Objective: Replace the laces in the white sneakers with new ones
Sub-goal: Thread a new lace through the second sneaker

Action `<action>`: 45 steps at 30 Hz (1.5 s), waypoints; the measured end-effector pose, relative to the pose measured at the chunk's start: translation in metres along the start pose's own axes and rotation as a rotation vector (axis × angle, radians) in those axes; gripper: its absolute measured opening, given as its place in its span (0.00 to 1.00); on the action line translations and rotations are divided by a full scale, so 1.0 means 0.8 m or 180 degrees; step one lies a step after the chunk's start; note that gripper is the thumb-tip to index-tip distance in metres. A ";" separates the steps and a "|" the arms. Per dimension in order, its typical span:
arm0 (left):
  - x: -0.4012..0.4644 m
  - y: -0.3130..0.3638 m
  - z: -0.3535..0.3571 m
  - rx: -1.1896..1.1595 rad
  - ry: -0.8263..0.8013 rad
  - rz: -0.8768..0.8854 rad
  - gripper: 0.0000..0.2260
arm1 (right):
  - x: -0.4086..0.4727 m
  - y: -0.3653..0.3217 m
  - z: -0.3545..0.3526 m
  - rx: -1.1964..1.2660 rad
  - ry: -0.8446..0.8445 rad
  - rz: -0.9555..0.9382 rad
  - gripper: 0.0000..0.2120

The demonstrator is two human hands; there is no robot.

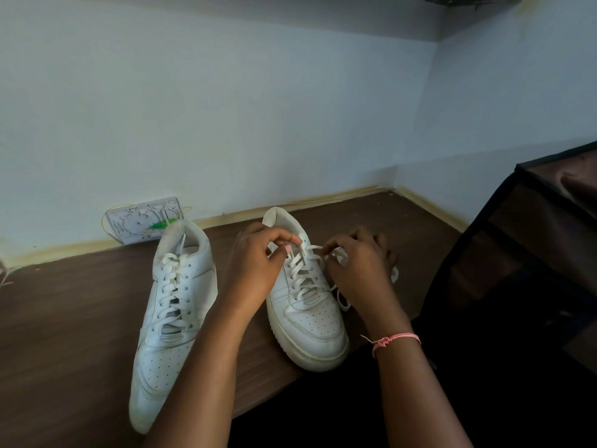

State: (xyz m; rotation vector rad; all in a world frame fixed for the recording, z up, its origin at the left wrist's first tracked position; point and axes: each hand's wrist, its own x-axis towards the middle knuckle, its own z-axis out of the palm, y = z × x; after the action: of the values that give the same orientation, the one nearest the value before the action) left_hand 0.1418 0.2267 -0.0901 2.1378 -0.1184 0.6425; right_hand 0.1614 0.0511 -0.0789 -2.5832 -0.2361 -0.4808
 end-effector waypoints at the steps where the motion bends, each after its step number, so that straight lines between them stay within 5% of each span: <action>1: 0.000 0.001 0.001 -0.0019 -0.0031 -0.0014 0.13 | 0.000 -0.001 0.000 0.0099 -0.0080 -0.0059 0.05; 11: -0.007 0.013 0.015 0.0072 -0.0414 0.0027 0.10 | -0.001 0.004 -0.009 -0.0023 -0.0858 0.0112 0.09; 22: -0.010 0.017 0.022 0.0139 -0.0401 0.0004 0.13 | 0.001 -0.002 -0.013 -0.0297 -0.0832 -0.0052 0.12; 29: -0.009 0.027 0.023 0.0157 -0.0347 0.0236 0.03 | 0.001 -0.003 -0.048 0.1583 -0.1016 0.0459 0.23; 37: -0.013 0.055 0.008 -0.0299 0.0171 -0.0391 0.03 | -0.005 0.026 -0.103 0.3311 -0.0692 0.1169 0.14; 43: -0.022 0.100 0.006 -0.0823 -0.1447 -0.0276 0.11 | -0.016 -0.002 -0.125 0.4171 -0.1166 0.0848 0.06; 45: -0.027 0.110 0.016 -0.0940 -0.1544 -0.0172 0.13 | -0.017 -0.012 -0.124 0.4219 -0.1232 0.0778 0.06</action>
State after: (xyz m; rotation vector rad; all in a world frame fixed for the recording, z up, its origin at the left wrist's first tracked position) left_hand 0.1011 0.1599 -0.0422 1.9592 -0.3925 0.0562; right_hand 0.1176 0.0082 0.0005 -1.3300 -0.2417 0.2487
